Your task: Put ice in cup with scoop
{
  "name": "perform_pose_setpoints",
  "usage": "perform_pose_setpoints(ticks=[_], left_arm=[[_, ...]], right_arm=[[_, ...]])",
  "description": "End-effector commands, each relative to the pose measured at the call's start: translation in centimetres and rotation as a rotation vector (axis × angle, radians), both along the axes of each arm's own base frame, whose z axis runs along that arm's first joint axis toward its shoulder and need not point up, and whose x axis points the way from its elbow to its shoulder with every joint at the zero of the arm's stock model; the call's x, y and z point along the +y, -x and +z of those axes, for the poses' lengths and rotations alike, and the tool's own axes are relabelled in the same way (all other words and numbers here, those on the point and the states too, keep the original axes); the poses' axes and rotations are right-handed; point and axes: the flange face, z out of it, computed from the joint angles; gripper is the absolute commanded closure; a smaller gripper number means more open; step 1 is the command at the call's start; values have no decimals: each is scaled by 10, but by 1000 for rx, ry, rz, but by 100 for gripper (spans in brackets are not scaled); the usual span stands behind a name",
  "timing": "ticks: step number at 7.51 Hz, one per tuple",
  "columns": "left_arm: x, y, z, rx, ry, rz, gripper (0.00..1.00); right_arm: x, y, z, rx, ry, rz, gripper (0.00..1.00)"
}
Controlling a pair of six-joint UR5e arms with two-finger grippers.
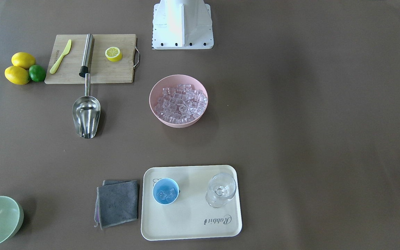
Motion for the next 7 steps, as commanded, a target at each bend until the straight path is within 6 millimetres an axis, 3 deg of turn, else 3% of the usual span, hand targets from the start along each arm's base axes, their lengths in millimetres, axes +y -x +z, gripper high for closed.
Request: perform_pose_setpoints(ticks=[1,7], left_arm=[[0,0,1,0,2,0,2],[0,0,2,0,5,-1,2]], right_arm=[[0,0,-1,-1,-1,1,1],[-2,1,-4,-10,-2,0,1]])
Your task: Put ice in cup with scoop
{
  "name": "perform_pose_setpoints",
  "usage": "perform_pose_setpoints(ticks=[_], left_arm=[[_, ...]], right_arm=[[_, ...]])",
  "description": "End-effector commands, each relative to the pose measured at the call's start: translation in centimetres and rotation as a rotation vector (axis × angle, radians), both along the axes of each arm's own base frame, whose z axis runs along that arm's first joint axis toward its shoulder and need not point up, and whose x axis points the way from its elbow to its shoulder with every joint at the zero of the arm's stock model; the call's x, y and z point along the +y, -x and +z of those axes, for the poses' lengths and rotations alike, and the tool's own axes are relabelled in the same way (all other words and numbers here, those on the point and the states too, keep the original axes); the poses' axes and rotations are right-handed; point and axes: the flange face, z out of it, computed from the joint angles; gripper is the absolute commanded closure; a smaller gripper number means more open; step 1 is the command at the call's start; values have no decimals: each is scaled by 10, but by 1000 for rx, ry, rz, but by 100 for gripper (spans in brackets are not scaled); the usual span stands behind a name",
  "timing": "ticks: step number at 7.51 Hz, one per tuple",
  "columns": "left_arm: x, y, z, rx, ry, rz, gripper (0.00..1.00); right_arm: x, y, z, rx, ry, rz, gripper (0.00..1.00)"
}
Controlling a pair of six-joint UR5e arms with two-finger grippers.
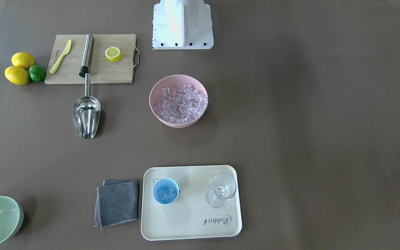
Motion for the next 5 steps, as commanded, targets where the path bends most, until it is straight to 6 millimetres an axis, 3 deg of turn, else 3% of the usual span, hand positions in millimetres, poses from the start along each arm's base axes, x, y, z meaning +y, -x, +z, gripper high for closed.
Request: perform_pose_setpoints(ticks=[1,5], left_arm=[[0,0,0,0,1,0,2],[0,-1,2,0,5,0,2]], right_arm=[[-2,1,-2,-8,8,7,1],[-3,1,-4,-11,3,8,1]])
